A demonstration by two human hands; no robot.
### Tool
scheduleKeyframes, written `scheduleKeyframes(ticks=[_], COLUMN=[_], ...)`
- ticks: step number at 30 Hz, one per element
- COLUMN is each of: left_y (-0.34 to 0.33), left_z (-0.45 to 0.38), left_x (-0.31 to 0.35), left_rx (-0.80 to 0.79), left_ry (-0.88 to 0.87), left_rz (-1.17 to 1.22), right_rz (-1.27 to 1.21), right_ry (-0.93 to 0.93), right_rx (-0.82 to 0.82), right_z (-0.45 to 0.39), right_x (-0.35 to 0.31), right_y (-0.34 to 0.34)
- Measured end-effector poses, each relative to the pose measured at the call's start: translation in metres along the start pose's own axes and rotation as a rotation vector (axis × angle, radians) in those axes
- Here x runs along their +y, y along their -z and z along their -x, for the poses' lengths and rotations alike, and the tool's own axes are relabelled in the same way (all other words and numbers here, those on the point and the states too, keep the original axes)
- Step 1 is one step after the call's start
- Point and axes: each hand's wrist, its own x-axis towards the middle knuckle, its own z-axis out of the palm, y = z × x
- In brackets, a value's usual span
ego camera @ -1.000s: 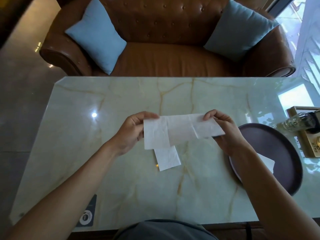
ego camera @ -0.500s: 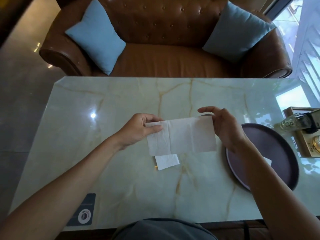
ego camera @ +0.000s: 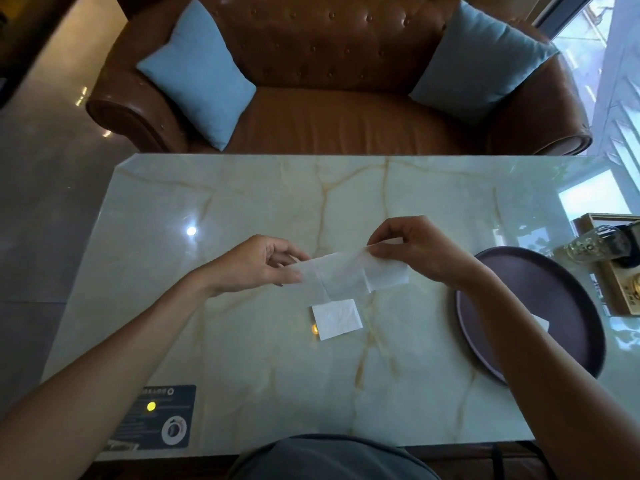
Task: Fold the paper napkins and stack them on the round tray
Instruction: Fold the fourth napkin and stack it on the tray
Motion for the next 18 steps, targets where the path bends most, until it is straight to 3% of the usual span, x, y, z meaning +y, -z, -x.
scheduleKeyframes(ticks=[3,6,8,13,18], left_y=[-0.010,-0.035,-0.046,-0.057,-0.060], left_z=[-0.007,-0.023,-0.032,-0.033,-0.029], left_x=[0.019,0.037,0.040,0.035,0.029], left_rx=[-0.102,-0.076,-0.044,-0.045,-0.019], left_ry=[0.014,-0.070,-0.083,-0.046,-0.045], left_rz=[-0.126,-0.309,-0.306,-0.161,0.119], right_rz=[0.122,0.201,0.208,0.126,-0.168], right_ry=[0.040,0.102,0.116,0.060,-0.048], right_rx=[-0.078,-0.142,-0.130,0.003,0.350], right_z=[-0.001,-0.001,-0.002,-0.001,0.011], right_x=[-0.019,-0.033,-0.036,-0.019,0.016], right_y=[-0.009,-0.015,-0.013,0.009,0.019])
